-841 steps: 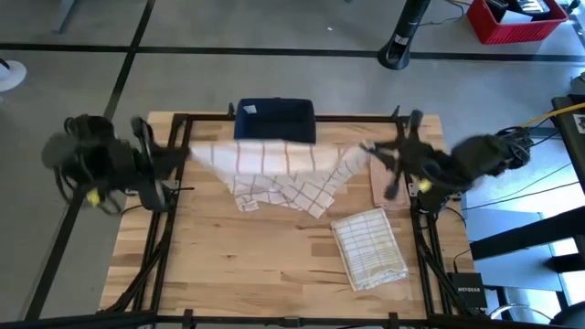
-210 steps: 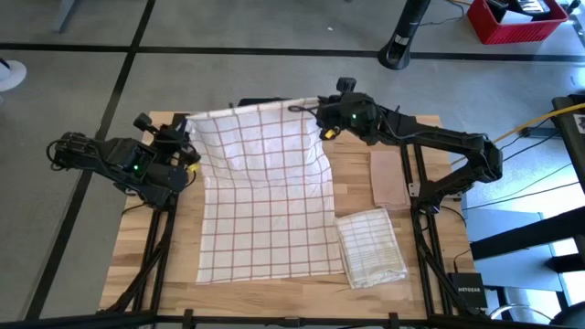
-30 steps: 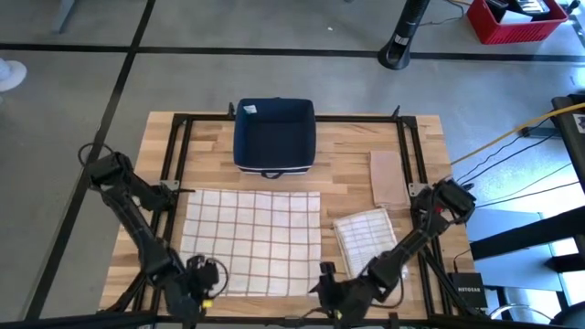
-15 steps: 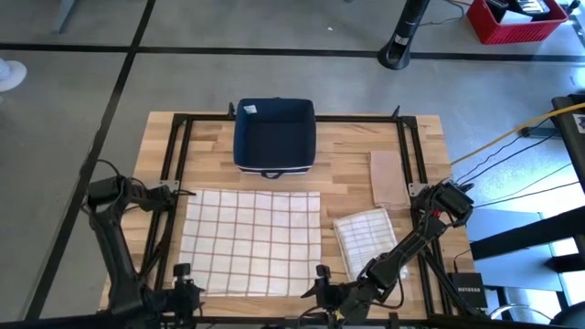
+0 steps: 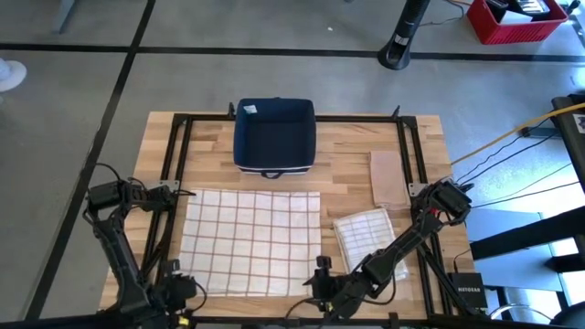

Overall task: Fold towel
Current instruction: Fold the white with brown pattern towel on the table

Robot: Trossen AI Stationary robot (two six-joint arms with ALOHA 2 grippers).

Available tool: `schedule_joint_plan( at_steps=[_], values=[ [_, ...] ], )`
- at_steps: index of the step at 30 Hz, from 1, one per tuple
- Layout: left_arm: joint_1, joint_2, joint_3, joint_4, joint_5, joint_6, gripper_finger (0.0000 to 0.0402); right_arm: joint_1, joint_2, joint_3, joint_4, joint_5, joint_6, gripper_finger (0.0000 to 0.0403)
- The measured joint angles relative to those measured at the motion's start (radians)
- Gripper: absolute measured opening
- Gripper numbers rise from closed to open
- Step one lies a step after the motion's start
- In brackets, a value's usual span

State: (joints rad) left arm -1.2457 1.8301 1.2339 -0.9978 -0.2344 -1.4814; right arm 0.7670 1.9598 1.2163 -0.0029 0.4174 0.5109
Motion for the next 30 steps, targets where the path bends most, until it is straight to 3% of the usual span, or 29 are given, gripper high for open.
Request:
schedule_joint_plan(
  at_steps=[12,18,30],
  values=[
    [-0.002,0.0,-0.124,0.061,0.044,-0.032,0.0131,0.011,0.0,0.0,-0.006,-0.038,0.093,0.0221],
    [-0.002,0.0,-0.131,0.064,0.048,-0.09,0.0127,0.025,0.0,0.0,-0.116,-0.064,0.171,0.022],
    [-0.002,0.0,-0.131,0.066,0.048,-0.082,0.0029,0.025,0.068,-0.001,-0.065,-0.017,0.07,0.022]
  ],
)
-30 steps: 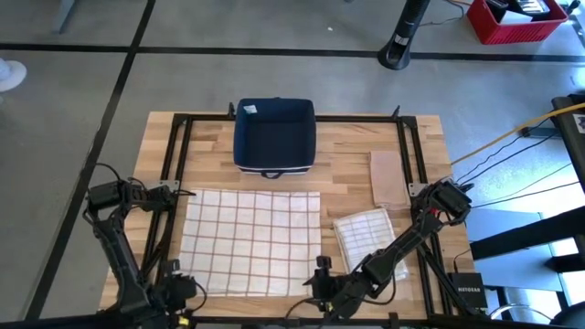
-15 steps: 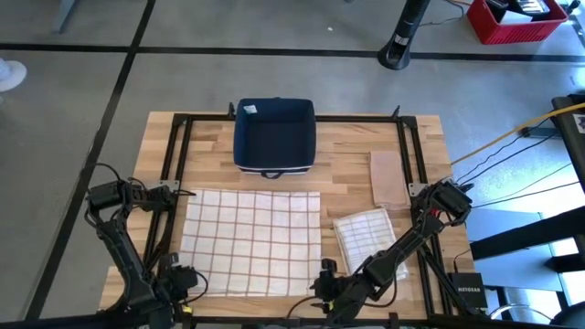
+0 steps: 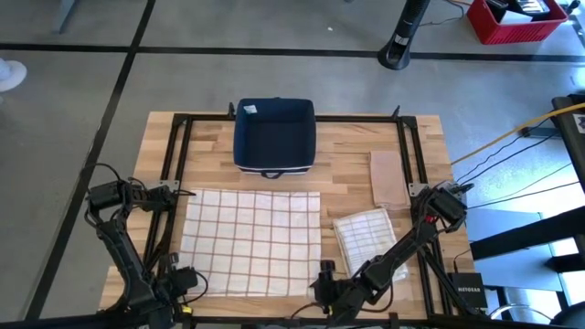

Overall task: Fold towel
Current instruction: Fold the white with brown pattern towel on the table

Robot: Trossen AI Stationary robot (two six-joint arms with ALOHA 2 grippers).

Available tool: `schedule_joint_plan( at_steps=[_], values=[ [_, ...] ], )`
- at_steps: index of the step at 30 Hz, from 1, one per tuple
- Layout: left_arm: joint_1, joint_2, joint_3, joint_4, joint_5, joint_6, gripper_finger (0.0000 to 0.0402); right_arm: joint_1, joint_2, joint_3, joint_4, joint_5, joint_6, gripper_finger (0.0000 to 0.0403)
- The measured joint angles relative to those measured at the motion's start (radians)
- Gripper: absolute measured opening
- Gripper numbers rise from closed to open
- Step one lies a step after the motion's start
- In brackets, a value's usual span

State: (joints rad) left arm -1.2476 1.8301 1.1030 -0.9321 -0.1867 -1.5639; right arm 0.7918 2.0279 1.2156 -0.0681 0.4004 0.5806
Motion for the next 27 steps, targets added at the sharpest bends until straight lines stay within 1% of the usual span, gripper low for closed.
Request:
schedule_joint_plan(
  at_steps=[2,6,13,17,19,21,26,27],
  values=[
    [0.0,0.0,0.0,0.0,0.0,0.0,0.0018,0.0,0.003,0.0,0.012,0.009,-0.047,0.022],
    [0.0,0.0,0.0,0.0,0.0,0.0,0.0005,0.001,0.004,0.0,-0.033,0.081,-0.077,0.022],
    [0.0,0.0,0.0,0.001,0.0,0.0,0.0012,0.0,0.017,0.0,-0.044,0.071,-0.108,0.022],
    [0.0,0.0,0.0,0.001,0.0,-0.005,0.0011,0.001,0.017,0.001,-0.044,0.096,-0.104,0.0211],
    [0.0,0.0,0.0,0.002,0.0,-0.003,0.0008,0.0,0.017,0.001,-0.052,0.091,-0.088,0.0189],
    [0.0,0.0,0.0,0.002,-0.002,-0.002,0.0004,0.001,0.017,0.002,-0.08,0.087,-0.086,0.0154],
    [0.0,0.0,0.001,0.0,-0.008,-0.006,0.0002,0.0,0.017,0.002,-0.128,0.078,-0.057,0.003],
    [0.0,-0.001,0.005,-0.004,-0.008,-0.006,0.0002,0.0,0.017,0.002,-0.129,0.076,-0.057,0.0016]
  ],
)
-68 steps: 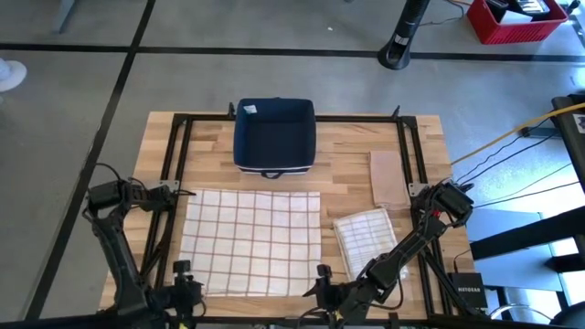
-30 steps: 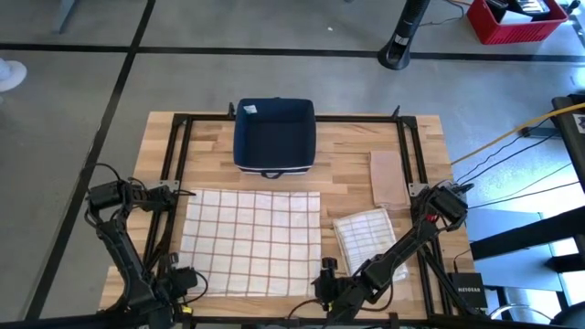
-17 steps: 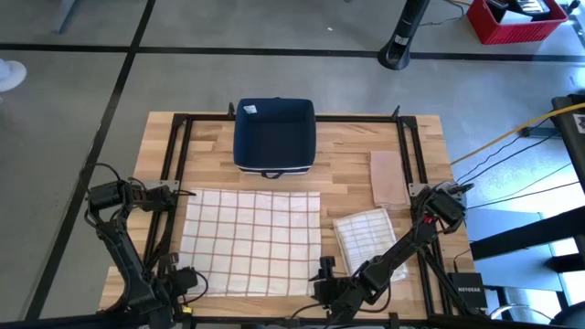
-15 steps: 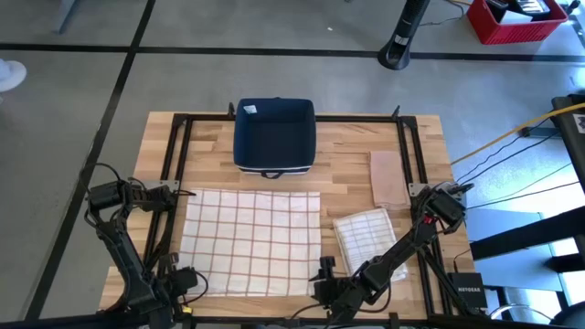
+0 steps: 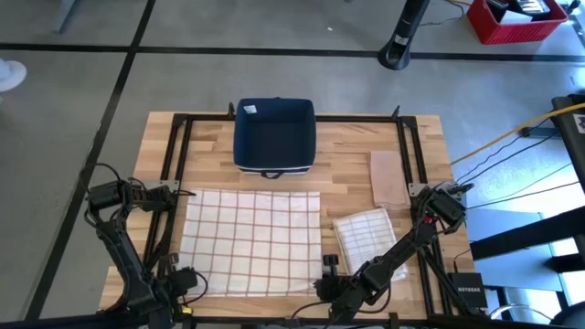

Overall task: Fold towel
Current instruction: Fold the white with brown pattern towel on the table

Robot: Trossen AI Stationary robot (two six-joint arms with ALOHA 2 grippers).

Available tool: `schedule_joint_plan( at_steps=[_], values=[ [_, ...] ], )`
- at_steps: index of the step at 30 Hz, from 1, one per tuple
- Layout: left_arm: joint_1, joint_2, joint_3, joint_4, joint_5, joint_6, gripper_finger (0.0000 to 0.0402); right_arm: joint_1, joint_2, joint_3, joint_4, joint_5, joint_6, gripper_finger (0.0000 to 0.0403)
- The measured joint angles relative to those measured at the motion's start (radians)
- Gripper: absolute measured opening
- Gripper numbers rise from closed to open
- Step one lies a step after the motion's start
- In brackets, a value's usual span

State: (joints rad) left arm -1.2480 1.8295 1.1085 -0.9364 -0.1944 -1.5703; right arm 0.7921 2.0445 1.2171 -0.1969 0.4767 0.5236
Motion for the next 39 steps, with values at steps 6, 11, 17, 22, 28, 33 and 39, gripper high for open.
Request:
schedule_joint_plan(
  at_steps=[6,11,17,22,28,33,39],
  values=[
    [0.0,-0.035,0.042,-0.047,-0.037,-0.03,0.0001,-0.002,-0.014,0.0,-0.004,0.004,0.053,0.0017],
    [0.01,-0.091,0.075,-0.12,-0.082,-0.072,0.0001,0.001,-0.071,0.023,-0.077,0.063,0.079,0.0008],
    [-0.06,-0.089,0.144,0.129,-0.188,-0.036,0.0,0.066,-0.087,0.05,-0.036,0.122,0.03,0.0004],
    [-0.083,-0.018,0.141,0.12,-0.075,-0.124,0.0,0.032,-0.053,0.034,-0.052,-0.003,0.109,0.0003],
    [-0.095,0.009,0.142,0.178,-0.002,-0.132,0.0,0.028,-0.044,0.033,-0.084,-0.061,0.134,0.0002],
    [-0.086,-0.009,0.149,0.077,0.003,-0.154,0.0,0.023,-0.044,0.032,-0.093,-0.031,0.135,0.0002],
    [-0.064,-0.034,0.249,-0.188,0.003,-0.162,0.0,0.026,-0.066,0.032,-0.099,0.037,0.134,0.0002]
  ],
)
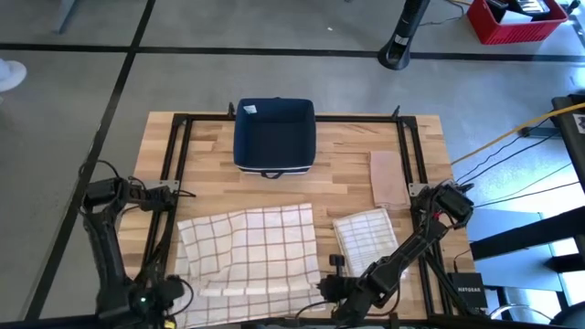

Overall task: Fold towel
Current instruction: Fold the white with brown pattern towel on the table

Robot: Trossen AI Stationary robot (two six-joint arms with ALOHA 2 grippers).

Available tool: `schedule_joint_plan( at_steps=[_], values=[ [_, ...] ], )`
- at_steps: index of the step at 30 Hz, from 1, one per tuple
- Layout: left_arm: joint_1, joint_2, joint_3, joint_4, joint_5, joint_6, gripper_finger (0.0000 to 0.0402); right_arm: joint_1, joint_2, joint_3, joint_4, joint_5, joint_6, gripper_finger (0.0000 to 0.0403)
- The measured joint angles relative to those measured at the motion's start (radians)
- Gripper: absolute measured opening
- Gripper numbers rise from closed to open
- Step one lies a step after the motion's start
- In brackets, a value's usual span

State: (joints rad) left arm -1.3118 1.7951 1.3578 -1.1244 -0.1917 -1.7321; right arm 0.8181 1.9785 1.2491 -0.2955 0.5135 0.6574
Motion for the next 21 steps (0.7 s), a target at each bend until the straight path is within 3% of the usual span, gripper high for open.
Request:
schedule_joint_plan(
  at_steps=[5,8,13,17,21],
  values=[
    [-0.003,-0.005,0.158,-0.296,-0.018,0.002,0.0,0.0,-0.025,0.003,0.004,0.037,-0.004,0.0002],
    [-0.005,-0.004,0.25,-0.359,-0.053,0.007,0.0,0.01,-0.031,0.037,0.01,0.04,-0.024,0.0002],
    [-0.023,-0.001,0.341,-0.342,-0.04,0.029,0.0,0.033,-0.031,0.055,0.009,0.024,-0.034,0.0002],
    [-0.036,0.008,0.343,-0.263,0.081,-0.046,0.0,0.044,-0.031,0.052,0.013,0.01,-0.003,0.0002],
    [-0.054,0.037,0.344,-0.155,0.122,-0.075,0.0,0.052,-0.028,0.051,0.015,-0.013,0.019,0.0003]
  ],
)
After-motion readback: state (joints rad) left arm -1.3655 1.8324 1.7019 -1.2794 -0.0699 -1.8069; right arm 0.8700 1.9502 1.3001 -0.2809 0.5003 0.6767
